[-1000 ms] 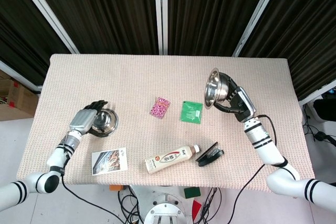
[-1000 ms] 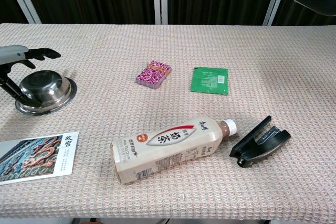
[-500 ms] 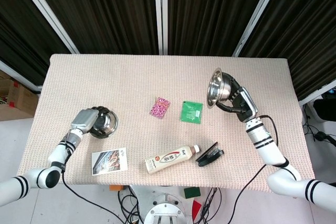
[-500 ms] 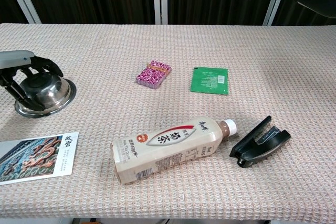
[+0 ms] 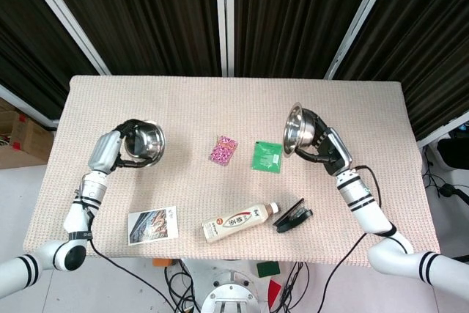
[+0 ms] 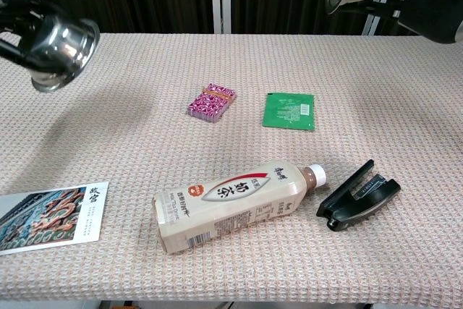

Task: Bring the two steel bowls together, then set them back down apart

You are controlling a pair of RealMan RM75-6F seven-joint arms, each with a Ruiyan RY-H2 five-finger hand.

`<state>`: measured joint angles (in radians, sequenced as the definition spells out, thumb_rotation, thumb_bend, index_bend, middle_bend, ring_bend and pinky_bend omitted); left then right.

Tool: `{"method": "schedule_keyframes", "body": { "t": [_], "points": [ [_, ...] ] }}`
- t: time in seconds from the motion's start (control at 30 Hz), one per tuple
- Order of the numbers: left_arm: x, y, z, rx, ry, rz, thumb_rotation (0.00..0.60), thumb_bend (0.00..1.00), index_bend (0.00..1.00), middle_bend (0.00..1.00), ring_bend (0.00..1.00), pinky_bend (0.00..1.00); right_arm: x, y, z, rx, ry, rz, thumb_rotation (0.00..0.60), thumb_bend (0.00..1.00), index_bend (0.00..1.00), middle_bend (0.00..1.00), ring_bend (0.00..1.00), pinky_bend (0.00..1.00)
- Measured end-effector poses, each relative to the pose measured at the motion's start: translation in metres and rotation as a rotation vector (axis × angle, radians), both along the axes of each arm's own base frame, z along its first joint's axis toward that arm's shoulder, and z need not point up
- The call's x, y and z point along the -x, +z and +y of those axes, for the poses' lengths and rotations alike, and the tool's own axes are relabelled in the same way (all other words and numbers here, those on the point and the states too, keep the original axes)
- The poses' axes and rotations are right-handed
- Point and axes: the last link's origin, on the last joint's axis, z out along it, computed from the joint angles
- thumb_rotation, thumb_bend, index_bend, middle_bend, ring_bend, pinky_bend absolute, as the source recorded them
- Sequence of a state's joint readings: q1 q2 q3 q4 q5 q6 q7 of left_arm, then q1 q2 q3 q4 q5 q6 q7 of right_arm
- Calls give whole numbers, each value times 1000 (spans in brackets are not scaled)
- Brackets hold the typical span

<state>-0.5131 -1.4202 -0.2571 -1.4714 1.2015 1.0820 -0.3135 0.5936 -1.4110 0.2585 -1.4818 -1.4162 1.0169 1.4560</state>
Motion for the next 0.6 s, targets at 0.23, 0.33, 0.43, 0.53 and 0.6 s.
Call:
{"method": "schedule_keyframes", "body": {
  "t": [0.23,0.33,0.43,0.53,0.6],
  "points": [
    [-44,12,-10,-36,-68,-594,600,119,493,536,481,617,-24,-31,3,-77,41,-53,600,392,660,488,434,406],
    [-76,12,-17,-23,-157,-744,600,125,496,537,481,620,-42,-41,3,-98,79,-79,600,392,661,489,435,408],
    [-97,4,-17,4,-202,-790,600,139,501,538,483,623,-59,-47,0,-108,113,-101,600,393,661,490,436,409],
    [-112,-5,-14,20,-229,-812,600,146,503,540,483,623,-74,-50,-4,-110,139,-120,600,392,660,490,436,410],
    [-117,-9,-12,15,-236,-805,600,152,504,544,483,623,-84,-52,-6,-106,150,-135,600,391,660,490,436,410]
  ]
}}
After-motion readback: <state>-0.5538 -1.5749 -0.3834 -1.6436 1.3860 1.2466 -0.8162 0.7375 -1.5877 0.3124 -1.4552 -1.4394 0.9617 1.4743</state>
